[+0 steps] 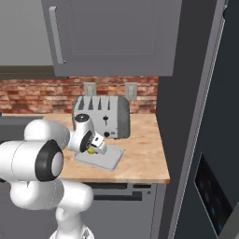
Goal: Take the bell pepper and lemon out of the freezer and place them in the tupperware container on the counter. Then put the tupperware containing the vegetables back in the freezer.
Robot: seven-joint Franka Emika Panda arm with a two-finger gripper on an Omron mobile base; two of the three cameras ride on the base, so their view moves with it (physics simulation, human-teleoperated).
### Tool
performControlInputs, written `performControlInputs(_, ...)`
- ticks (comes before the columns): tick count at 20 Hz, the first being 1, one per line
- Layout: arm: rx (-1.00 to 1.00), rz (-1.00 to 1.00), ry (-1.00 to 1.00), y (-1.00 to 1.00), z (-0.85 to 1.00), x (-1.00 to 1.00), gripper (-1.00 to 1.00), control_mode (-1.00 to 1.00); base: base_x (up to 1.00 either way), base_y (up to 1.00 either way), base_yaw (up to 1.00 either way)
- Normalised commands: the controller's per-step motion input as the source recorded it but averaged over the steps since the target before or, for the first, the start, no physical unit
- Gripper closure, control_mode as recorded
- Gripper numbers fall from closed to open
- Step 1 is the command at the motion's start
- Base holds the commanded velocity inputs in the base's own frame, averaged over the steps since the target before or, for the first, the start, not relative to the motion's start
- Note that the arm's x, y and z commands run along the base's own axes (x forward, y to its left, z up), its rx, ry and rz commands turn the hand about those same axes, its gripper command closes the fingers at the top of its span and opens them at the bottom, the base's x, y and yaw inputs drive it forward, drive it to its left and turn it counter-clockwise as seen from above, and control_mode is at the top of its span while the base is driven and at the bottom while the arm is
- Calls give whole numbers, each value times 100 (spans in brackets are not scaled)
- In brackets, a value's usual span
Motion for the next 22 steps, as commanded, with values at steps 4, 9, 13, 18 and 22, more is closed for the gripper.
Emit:
performControlInputs(4, 0, 0, 2, 0, -37, 13, 100, -100, 0, 0, 0)
performControlInputs(9, 0, 0, -1, 0, -7, 0, -100, -100, 0, 0, 0)
performControlInputs(13, 0, 0, -2, 0, 0, 0, -100, -100, 0, 0, 0)
performControlInputs(18, 0, 0, -1, 0, 4, 0, -100, -100, 0, 0, 0)
performControlInputs(22, 0, 0, -3, 0, 31, 0, -100, -100, 0, 0, 0)
